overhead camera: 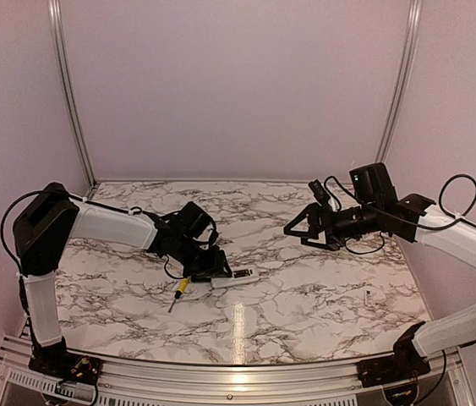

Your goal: Unload the batteries from the remote control

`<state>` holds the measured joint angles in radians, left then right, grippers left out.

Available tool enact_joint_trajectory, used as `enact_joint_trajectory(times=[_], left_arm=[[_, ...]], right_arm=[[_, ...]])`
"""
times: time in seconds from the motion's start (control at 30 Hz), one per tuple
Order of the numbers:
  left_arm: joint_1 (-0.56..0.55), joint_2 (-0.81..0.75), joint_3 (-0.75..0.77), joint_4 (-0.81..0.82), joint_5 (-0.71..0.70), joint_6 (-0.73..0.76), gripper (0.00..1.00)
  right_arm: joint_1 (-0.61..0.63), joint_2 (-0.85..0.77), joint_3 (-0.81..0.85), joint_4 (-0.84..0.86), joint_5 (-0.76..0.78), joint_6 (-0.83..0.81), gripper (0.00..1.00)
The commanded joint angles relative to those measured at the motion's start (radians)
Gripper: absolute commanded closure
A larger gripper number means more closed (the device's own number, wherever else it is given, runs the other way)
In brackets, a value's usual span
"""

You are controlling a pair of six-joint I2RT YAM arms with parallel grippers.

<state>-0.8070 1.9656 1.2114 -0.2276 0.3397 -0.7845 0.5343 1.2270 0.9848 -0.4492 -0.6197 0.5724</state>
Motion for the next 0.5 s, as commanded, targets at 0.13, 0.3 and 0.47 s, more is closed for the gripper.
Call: enact_joint_trajectory(times=[0.13, 0.3, 0.47], left_arm=[[0.001, -0.027, 0.063, -0.179, -0.126, 0.083, 0.43], [0.0, -0.033, 0.092, -0.223, -0.158, 0.105, 0.33], [0.0, -0.054, 0.1, -0.244, -0.19, 0.111, 0.21]], right_arm=[[-0.005, -0.019, 0.035, -0.042, 0.007, -0.023, 0.06], [-0.005, -0.043, 0.019, -0.043, 0.011, -0.016, 0.06], [-0.005, -0.057, 0.009, -0.043, 0.012, -0.014, 0.06]])
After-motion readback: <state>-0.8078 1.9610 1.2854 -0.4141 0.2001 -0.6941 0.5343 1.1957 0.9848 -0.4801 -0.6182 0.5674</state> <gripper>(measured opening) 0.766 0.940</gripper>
